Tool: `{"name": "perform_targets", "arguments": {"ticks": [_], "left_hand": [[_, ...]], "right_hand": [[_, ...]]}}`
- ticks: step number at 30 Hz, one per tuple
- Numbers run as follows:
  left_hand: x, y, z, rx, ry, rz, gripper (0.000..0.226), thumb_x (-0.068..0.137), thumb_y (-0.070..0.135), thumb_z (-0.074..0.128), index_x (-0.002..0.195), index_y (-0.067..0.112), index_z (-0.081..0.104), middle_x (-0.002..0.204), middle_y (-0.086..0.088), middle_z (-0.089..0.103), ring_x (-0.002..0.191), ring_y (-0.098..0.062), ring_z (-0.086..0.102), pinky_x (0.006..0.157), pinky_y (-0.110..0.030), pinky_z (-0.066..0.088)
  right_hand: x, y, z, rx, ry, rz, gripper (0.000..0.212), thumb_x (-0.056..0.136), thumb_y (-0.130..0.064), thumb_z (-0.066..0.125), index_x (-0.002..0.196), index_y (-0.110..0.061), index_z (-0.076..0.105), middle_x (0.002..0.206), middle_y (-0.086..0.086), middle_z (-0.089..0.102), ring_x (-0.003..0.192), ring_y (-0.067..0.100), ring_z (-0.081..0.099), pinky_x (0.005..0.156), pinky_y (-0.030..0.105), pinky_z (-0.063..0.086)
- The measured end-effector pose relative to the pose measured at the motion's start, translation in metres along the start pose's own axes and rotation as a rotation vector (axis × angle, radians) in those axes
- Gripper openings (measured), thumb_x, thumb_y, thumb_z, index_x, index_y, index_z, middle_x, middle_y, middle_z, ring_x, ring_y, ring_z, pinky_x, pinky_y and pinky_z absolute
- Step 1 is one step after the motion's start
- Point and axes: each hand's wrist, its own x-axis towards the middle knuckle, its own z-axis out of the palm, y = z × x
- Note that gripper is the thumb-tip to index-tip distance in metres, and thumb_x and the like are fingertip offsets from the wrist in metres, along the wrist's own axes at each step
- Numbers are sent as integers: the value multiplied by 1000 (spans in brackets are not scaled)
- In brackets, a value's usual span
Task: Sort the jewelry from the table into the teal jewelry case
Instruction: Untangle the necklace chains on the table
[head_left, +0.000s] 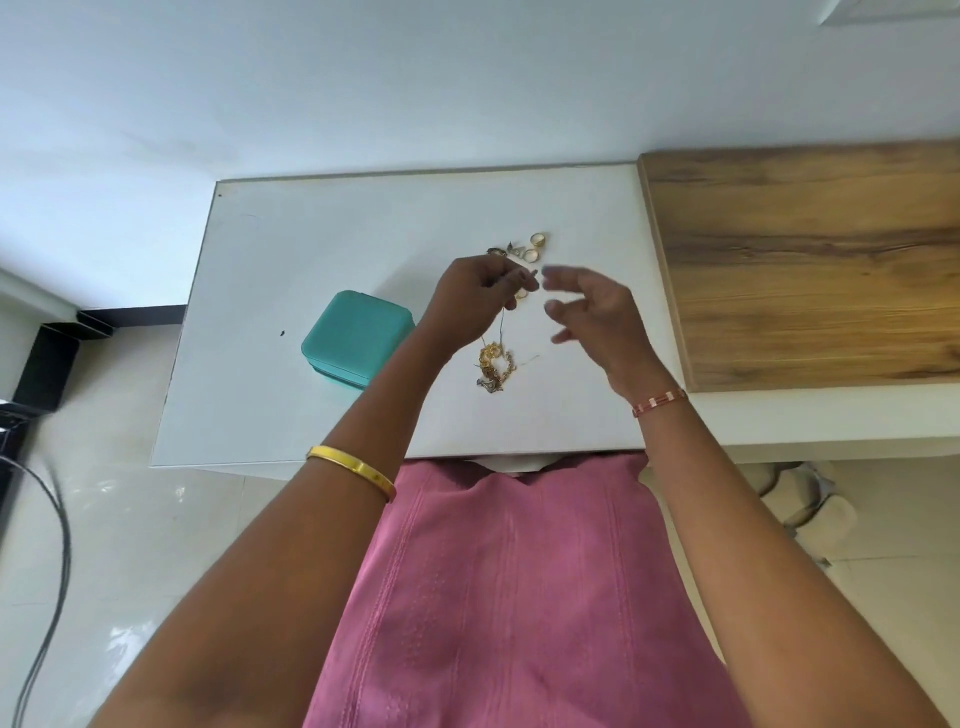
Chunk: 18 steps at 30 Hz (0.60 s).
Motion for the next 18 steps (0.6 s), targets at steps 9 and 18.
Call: {"name": "perform_targets", "arguments": {"ticks": [9,18], "left_hand": [[-9,7,2,22,-51,3,34,95,17,51,61,23,55,59,4,53,45,-9,42,50,-20,37],[-16,-1,7,-238,1,-34,41,95,30,53,56,15,54,54,3,49,47,-9,46,62,-26,45]], "right_hand": [[-5,-36,-9,-155,-54,-129,9,80,-7,69,87,-3,71,71,4,67,56,-2,56,59,15,44],[-9,-57,-22,86,-104,-76,19,90,-4,53,74,-14,56,72,4,68,72,12,64,77,23,52]]}}
